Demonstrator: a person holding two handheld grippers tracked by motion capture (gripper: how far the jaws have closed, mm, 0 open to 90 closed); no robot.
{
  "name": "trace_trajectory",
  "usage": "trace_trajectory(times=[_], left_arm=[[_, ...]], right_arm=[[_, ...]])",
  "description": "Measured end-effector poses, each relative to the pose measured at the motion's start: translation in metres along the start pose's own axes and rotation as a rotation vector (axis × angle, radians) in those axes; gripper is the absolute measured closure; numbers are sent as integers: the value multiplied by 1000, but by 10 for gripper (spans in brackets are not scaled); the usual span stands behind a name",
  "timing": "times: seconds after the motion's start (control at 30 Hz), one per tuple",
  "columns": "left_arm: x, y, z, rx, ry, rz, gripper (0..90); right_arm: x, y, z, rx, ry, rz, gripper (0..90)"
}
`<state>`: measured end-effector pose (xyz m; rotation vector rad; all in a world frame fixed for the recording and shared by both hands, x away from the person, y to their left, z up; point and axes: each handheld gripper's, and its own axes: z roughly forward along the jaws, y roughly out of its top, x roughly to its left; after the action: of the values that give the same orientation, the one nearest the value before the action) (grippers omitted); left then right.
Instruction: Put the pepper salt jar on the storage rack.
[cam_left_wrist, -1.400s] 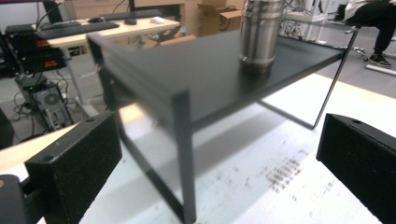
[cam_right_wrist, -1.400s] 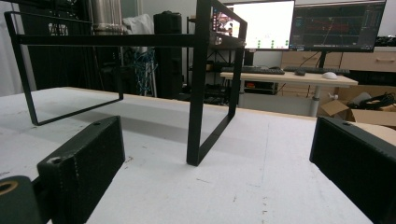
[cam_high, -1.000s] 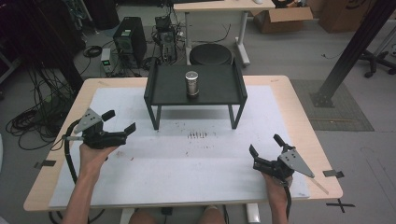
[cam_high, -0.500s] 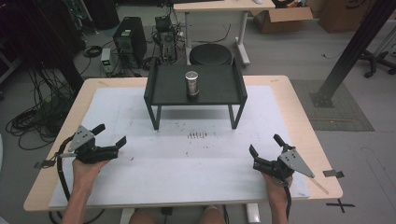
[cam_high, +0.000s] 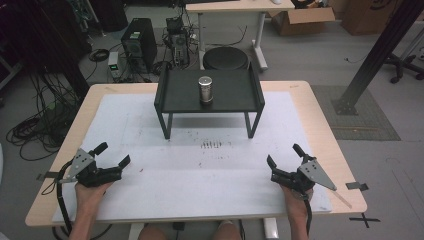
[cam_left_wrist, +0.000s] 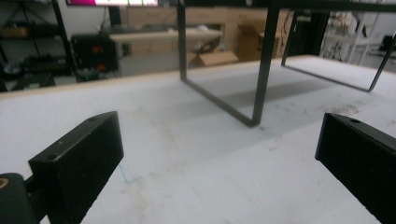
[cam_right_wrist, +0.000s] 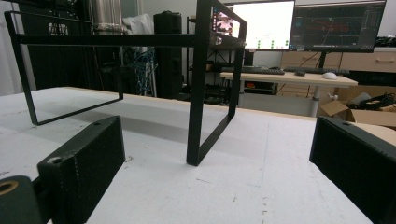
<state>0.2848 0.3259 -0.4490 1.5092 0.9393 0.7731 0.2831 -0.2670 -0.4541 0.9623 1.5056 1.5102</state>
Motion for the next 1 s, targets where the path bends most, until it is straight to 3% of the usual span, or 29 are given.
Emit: trace_trajectory(times=[0.33, 0.43, 1.0], left_arm=[[-5, -5, -9, -95, 13, 42, 26], [-4, -7, -11, -125, 11, 33, 24], [-4, -7, -11, -126, 11, 30, 14]], right_arm=[[0, 0, 0, 0, 0, 0, 32], [0, 0, 0, -1, 0, 0, 32], [0, 0, 0, -2, 0, 0, 32]])
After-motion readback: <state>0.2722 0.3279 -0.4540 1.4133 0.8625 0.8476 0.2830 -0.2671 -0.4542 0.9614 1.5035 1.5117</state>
